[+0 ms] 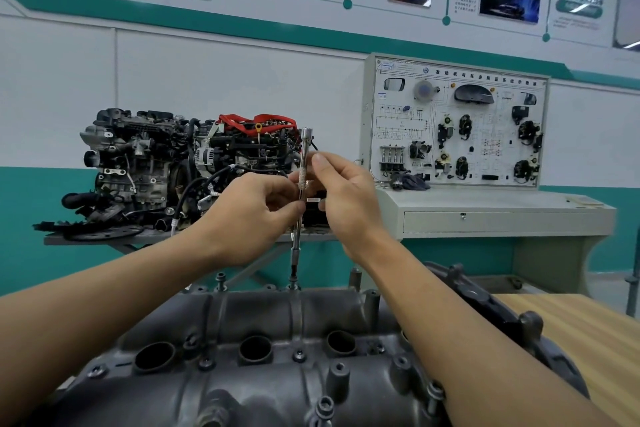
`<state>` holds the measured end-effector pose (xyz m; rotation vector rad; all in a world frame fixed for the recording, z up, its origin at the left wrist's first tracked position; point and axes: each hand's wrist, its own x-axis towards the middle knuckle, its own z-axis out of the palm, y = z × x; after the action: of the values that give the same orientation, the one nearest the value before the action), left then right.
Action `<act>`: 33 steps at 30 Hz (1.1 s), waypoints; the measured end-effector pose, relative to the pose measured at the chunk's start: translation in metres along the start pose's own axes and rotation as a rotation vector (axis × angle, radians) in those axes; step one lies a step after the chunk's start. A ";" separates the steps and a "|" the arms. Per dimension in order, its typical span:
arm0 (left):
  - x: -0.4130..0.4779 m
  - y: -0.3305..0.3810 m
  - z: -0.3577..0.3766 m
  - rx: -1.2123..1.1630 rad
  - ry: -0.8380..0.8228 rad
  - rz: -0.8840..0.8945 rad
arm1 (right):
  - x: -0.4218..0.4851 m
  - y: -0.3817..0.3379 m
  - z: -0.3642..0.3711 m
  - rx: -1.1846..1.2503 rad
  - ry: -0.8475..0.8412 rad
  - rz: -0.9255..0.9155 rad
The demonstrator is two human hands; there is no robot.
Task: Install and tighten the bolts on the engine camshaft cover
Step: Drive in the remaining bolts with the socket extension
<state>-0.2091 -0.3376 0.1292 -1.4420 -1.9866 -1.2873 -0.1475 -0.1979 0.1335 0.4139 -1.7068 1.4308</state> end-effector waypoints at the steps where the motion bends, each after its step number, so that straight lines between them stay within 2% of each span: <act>1: -0.001 0.000 0.000 0.000 -0.012 -0.001 | 0.000 0.000 0.000 -0.002 -0.017 0.005; 8: -0.002 0.003 -0.001 -0.006 -0.068 -0.042 | 0.000 0.004 0.002 0.012 -0.050 0.001; 16: -0.001 0.005 -0.002 0.011 -0.005 -0.061 | 0.000 0.006 0.000 -0.046 0.067 -0.018; 24: -0.001 0.004 -0.001 0.064 -0.037 -0.060 | -0.002 -0.001 0.001 -0.037 0.001 0.058; 33: -0.003 0.006 -0.001 0.034 -0.024 -0.065 | -0.002 0.001 0.002 0.038 0.041 -0.021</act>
<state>-0.2030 -0.3392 0.1303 -1.3939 -2.0764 -1.2623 -0.1481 -0.1993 0.1312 0.4188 -1.6404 1.4491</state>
